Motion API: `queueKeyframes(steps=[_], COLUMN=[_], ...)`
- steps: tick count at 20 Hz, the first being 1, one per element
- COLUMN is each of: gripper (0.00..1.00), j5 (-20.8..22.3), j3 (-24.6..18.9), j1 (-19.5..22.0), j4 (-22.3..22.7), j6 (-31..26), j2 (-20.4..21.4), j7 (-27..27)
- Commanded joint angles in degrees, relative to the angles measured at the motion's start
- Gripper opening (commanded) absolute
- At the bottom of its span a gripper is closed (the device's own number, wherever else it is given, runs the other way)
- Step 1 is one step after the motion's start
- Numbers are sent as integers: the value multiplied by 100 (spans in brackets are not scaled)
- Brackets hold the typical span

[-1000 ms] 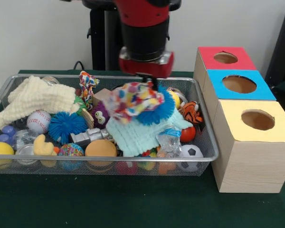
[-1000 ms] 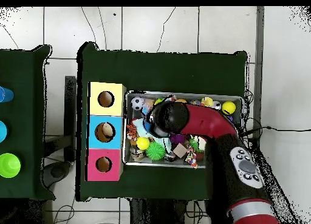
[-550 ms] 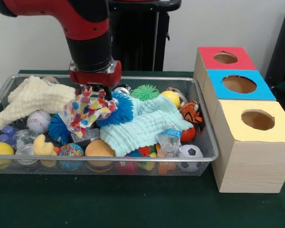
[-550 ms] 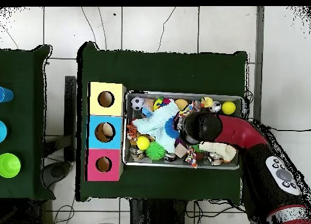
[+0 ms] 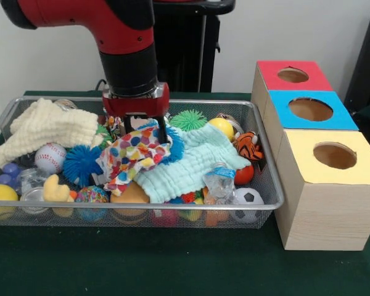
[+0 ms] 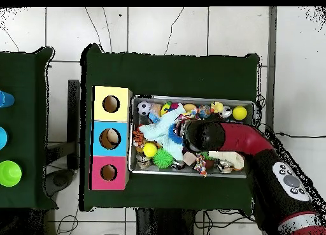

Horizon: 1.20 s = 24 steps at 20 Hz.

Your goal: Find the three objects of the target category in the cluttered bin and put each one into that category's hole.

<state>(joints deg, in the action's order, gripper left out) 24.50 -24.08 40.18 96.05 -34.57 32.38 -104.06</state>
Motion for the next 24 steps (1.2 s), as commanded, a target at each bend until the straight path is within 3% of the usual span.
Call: queueKeyframes(steps=[1, 7, 8, 24], gripper=[100, 100, 0, 0], j5=[644, 729, 730, 669], j3=[-408, -281, -274, -162], j1=[-135, -308, -314, -499], j4=[577, 558, 574, 464], j6=[575, 664, 699, 626], j2=[-166, -226, -223, -278], j7=[617, 447, 425, 285])
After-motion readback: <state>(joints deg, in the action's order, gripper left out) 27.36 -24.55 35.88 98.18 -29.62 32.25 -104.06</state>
